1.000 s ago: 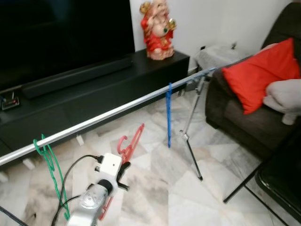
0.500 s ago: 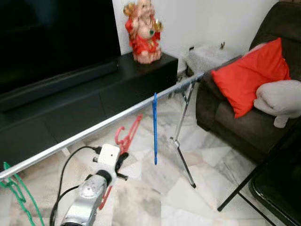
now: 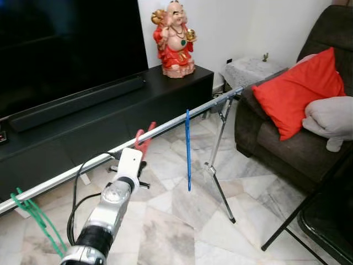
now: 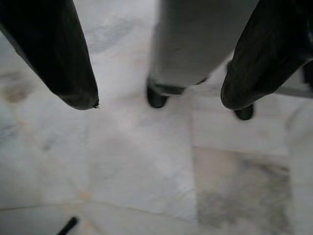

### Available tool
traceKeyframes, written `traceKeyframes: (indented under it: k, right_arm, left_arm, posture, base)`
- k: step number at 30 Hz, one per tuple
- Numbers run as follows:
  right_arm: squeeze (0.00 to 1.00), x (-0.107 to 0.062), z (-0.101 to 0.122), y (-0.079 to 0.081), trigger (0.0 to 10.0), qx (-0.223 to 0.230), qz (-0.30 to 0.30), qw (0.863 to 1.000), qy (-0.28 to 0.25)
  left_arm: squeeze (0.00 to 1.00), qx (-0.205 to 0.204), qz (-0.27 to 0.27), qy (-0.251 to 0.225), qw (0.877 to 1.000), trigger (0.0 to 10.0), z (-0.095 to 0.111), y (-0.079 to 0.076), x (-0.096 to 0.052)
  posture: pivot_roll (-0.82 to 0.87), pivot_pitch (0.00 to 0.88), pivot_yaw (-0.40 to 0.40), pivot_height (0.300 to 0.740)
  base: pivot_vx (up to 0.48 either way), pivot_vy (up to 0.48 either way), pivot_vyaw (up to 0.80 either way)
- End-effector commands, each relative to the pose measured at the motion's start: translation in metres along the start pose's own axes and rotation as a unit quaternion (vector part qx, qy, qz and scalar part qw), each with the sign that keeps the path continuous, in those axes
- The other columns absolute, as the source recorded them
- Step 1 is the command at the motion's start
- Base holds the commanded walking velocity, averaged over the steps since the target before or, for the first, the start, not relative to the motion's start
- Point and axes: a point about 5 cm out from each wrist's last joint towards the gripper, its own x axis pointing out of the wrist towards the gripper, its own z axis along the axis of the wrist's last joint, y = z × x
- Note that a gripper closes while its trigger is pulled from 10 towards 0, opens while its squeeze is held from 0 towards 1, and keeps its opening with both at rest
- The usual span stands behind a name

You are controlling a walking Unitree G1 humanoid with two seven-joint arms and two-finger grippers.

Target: Hang hanger

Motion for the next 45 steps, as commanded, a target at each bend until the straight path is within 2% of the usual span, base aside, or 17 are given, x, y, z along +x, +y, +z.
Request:
traceKeyframes:
  k: [1, 6, 7, 13, 18, 22, 27, 28, 29, 30, 32, 37, 42, 45]
  right_arm:
    - [0.00, 0.000, -0.001, 0.002, 10.0, 0.008, 0.005, 1.000, 0.007]
    - [0.00, 0.000, -0.001, 0.003, 10.0, 0.007, 0.005, 1.000, 0.007]
    - [0.00, 0.000, 0.000, 0.005, 10.0, 0.007, 0.007, 1.000, 0.006]
    - [0.00, 0.000, 0.000, 0.014, 10.0, 0.006, 0.013, 1.000, 0.007]
    - [0.00, 0.000, -0.001, 0.016, 10.0, 0.004, 0.016, 1.000, 0.009]
    - [0.00, 0.000, -0.002, 0.015, 10.0, 0.003, 0.015, 1.000, 0.009]
    - [0.00, 0.000, -0.004, 0.012, 10.0, 0.001, 0.013, 1.000, 0.011]
    - [0.00, 0.000, -0.004, 0.011, 10.0, 0.000, 0.013, 1.000, 0.012]
    - [0.00, 0.000, -0.005, 0.011, 10.0, 0.000, 0.013, 1.000, 0.012]
    - [0.00, 0.000, -0.005, 0.010, 10.0, 0.000, 0.013, 1.000, 0.012]
    - [0.00, -0.001, -0.005, 0.009, 10.0, -0.002, 0.013, 1.000, 0.013]
    - [0.00, 0.000, -0.005, 0.009, 10.0, -0.004, 0.014, 1.000, 0.012]
    - [0.00, -0.001, -0.006, 0.016, 10.0, -0.006, 0.017, 1.000, 0.013]
    - [0.00, -0.002, -0.009, 0.027, 10.0, -0.008, 0.023, 1.000, 0.017]
  left_arm:
    - [0.00, -0.002, 0.027, 0.014, 1.000, 10.0, 0.001, 0.009, 0.003]
    - [0.00, -0.006, 0.047, 0.029, 0.998, 10.0, -0.003, 0.012, 0.004]
    - [0.00, -0.024, 0.060, 0.035, 0.997, 10.0, -0.005, 0.013, 0.004]
    - [0.00, -0.062, 0.076, 0.054, 0.994, 10.0, -0.007, 0.012, 0.006]
    - [0.00, -0.068, 0.066, 0.075, 0.993, 10.0, -0.011, 0.003, 0.008]
    - [0.00, -0.043, 0.047, 0.088, 0.994, 10.0, -0.017, -0.004, 0.006]
    - [0.02, -0.040, 0.046, 0.102, 0.993, 10.0, -0.026, -0.004, 0.003]
    - [0.32, -0.046, 0.047, 0.098, 0.993, 10.0, -0.025, -0.003, 0.002]
    - [0.81, -0.050, 0.045, 0.094, 0.993, 10.0, -0.025, -0.003, 0.002]
    - [1.00, -0.055, 0.042, 0.088, 0.994, 10.0, -0.023, -0.004, 0.002]
    - [1.00, -0.075, 0.034, 0.072, 0.994, 10.0, -0.019, -0.005, 0.002]
    - [1.00, -0.074, 0.042, 0.054, 0.995, 10.0, -0.012, -0.001, 0.002]
    - [1.00, -0.066, 0.043, 0.035, 0.996, 10.0, -0.004, 0.002, 0.001]
    - [1.00, -0.047, 0.041, 0.014, 0.998, 10.0, -0.001, 0.003, -0.004]
  posture:
    - [0.04, 0.038, 0.076, 0.740]
    - [0.04, 0.037, 0.074, 0.740]
    - [0.04, 0.036, 0.074, 0.740]
    - [0.04, 0.035, 0.073, 0.740]
    - [0.04, 0.036, 0.070, 0.740]
    - [0.05, 0.039, 0.070, 0.740]
    - [0.05, 0.039, 0.070, 0.740]
    - [0.05, 0.044, 0.067, 0.740]
    - [0.05, 0.044, 0.067, 0.740]
    - [0.05, 0.045, 0.066, 0.740]
    - [0.05, 0.045, 0.066, 0.740]
    - [0.05, 0.047, 0.064, 0.740]
    - [0.05, 0.047, 0.064, 0.740]
    - [0.06, 0.051, 0.063, 0.740]
  base:
    - [0.000, 0.000, 0.00]
    - [0.000, 0.000, 0.00]
    - [0.000, 0.000, 0.00]
    - [0.000, 0.000, 0.00]
    - [0.000, 0.000, 0.00]
    - [0.000, 0.000, 0.00]
    - [0.000, 0.000, 0.00]
    - [0.000, 0.000, 0.00]
    - [0.000, 0.000, 0.00]
    - [0.000, 0.000, 0.00]
    - [0.000, 0.000, 0.00]
    - [0.000, 0.000, 0.00]
    - [0.000, 0.000, 0.00]
    - [0.000, 0.000, 0.00]
